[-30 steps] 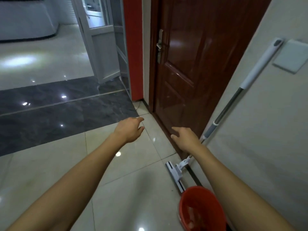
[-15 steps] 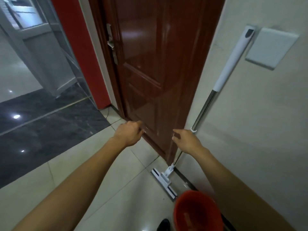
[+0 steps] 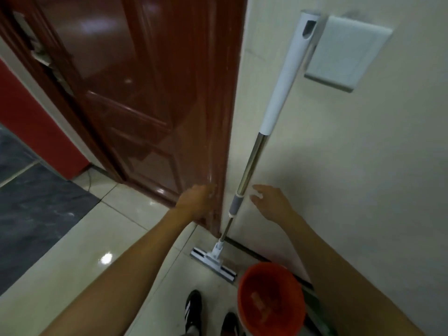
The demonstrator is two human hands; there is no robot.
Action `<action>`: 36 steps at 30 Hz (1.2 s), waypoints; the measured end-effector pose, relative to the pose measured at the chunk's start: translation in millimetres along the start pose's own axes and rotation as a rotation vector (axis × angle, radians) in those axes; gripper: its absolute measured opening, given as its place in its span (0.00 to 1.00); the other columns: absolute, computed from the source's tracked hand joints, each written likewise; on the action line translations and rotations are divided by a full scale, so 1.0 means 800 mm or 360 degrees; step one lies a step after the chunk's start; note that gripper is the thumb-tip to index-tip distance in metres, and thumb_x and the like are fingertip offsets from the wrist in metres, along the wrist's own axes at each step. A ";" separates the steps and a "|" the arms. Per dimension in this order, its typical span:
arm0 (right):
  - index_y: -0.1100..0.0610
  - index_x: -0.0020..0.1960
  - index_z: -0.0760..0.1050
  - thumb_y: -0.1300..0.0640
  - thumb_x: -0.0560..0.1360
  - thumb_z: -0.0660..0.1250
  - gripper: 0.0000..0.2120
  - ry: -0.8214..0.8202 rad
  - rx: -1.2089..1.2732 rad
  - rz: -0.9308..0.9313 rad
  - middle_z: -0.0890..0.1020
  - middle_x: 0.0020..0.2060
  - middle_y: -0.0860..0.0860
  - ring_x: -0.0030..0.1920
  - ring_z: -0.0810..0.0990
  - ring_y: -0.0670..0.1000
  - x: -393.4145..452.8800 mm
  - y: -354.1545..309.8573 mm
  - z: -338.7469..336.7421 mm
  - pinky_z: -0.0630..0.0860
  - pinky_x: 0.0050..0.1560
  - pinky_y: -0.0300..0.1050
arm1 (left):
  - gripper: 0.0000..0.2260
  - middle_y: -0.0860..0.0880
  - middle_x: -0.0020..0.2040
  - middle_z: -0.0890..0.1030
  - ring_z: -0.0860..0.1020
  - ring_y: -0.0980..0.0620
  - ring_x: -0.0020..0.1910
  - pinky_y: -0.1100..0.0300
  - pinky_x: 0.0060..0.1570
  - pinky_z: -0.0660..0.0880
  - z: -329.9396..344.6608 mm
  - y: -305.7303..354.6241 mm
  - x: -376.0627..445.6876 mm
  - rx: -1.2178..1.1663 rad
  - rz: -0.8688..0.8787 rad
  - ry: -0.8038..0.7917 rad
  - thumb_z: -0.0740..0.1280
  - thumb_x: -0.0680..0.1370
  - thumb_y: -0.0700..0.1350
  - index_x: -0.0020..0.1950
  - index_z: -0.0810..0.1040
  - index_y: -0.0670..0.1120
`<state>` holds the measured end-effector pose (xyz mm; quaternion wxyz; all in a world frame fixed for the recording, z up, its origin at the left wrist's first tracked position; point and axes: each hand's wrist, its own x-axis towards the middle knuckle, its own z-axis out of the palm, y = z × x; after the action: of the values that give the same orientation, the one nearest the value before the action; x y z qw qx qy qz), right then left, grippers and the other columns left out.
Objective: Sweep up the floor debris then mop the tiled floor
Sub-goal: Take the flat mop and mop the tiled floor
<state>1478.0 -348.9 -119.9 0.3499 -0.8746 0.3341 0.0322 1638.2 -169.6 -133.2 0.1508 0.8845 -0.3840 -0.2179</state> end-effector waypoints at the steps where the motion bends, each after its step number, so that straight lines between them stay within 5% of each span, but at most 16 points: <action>1: 0.55 0.74 0.70 0.50 0.81 0.64 0.23 0.0016 0.0032 0.0040 0.74 0.71 0.54 0.69 0.74 0.53 0.004 -0.001 -0.002 0.70 0.69 0.45 | 0.16 0.44 0.60 0.83 0.81 0.43 0.58 0.52 0.57 0.78 0.008 0.001 0.012 -0.0048 0.0043 -0.0029 0.64 0.81 0.50 0.68 0.77 0.49; 3: 0.55 0.76 0.68 0.51 0.81 0.64 0.25 0.0071 0.0139 0.0099 0.73 0.71 0.54 0.69 0.74 0.53 0.011 -0.007 -0.005 0.70 0.68 0.43 | 0.18 0.45 0.66 0.80 0.79 0.45 0.63 0.56 0.64 0.73 0.024 0.005 0.034 -0.0191 0.0081 -0.0056 0.65 0.82 0.49 0.72 0.75 0.48; 8: 0.50 0.75 0.69 0.50 0.79 0.65 0.24 0.0325 0.0423 0.0208 0.81 0.61 0.49 0.53 0.79 0.44 0.032 -0.034 -0.008 0.68 0.40 0.21 | 0.20 0.45 0.66 0.80 0.79 0.47 0.62 0.58 0.63 0.74 0.056 0.005 0.082 -0.0422 0.0181 -0.0288 0.66 0.82 0.46 0.74 0.73 0.49; 10: 0.50 0.70 0.75 0.51 0.79 0.66 0.19 0.0406 0.0434 0.0165 0.83 0.55 0.46 0.52 0.81 0.43 0.034 -0.044 -0.008 0.69 0.41 0.20 | 0.20 0.43 0.66 0.80 0.79 0.46 0.62 0.57 0.63 0.74 0.067 0.004 0.095 -0.0487 0.0238 -0.0348 0.66 0.82 0.43 0.74 0.73 0.47; 13: 0.54 0.58 0.82 0.56 0.78 0.68 0.10 0.0509 0.0523 0.0172 0.85 0.48 0.47 0.47 0.83 0.43 0.032 -0.056 -0.002 0.75 0.47 0.31 | 0.19 0.42 0.60 0.82 0.81 0.43 0.56 0.54 0.59 0.77 0.076 0.005 0.106 -0.0516 0.0349 -0.0323 0.67 0.81 0.42 0.72 0.75 0.45; 16: 0.54 0.53 0.82 0.55 0.78 0.67 0.07 0.0555 0.0538 0.0198 0.85 0.45 0.46 0.43 0.81 0.41 0.027 -0.059 0.006 0.72 0.41 0.27 | 0.17 0.44 0.54 0.84 0.83 0.45 0.50 0.52 0.55 0.79 0.080 0.005 0.107 -0.0580 0.0399 -0.0320 0.68 0.80 0.42 0.69 0.77 0.47; 20: 0.53 0.52 0.82 0.54 0.78 0.68 0.07 0.0559 0.0547 0.0187 0.85 0.44 0.46 0.44 0.82 0.41 0.011 -0.060 0.011 0.74 0.43 0.32 | 0.13 0.51 0.50 0.83 0.81 0.52 0.45 0.57 0.50 0.79 0.082 0.002 0.093 -0.0611 0.0385 -0.0299 0.68 0.80 0.48 0.65 0.79 0.51; 26: 0.54 0.53 0.83 0.55 0.77 0.69 0.07 0.0451 0.0547 0.0026 0.85 0.46 0.44 0.46 0.81 0.39 -0.048 -0.064 0.028 0.72 0.45 0.25 | 0.10 0.51 0.49 0.83 0.80 0.52 0.46 0.59 0.47 0.76 0.087 -0.006 0.032 -0.0568 0.0347 -0.0251 0.69 0.80 0.46 0.60 0.81 0.50; 31: 0.52 0.56 0.83 0.54 0.76 0.71 0.09 0.0299 0.0607 -0.0128 0.84 0.46 0.41 0.45 0.82 0.35 -0.127 -0.055 0.051 0.72 0.43 0.23 | 0.11 0.47 0.55 0.84 0.81 0.46 0.55 0.53 0.58 0.77 0.104 -0.004 -0.057 -0.0553 0.0227 -0.0172 0.69 0.80 0.46 0.62 0.81 0.47; 36: 0.50 0.53 0.83 0.55 0.73 0.73 0.09 0.0188 0.0740 -0.0206 0.83 0.36 0.38 0.38 0.80 0.34 -0.204 -0.045 0.083 0.72 0.38 0.24 | 0.08 0.44 0.51 0.85 0.82 0.43 0.51 0.48 0.55 0.79 0.121 0.006 -0.150 -0.0485 0.0156 -0.0122 0.68 0.80 0.42 0.57 0.83 0.44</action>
<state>1385.3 -195.7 -101.1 0.5229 -0.7906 0.2957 -0.1190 1513.0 -93.0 -181.9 0.2790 0.8226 -0.3946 -0.2995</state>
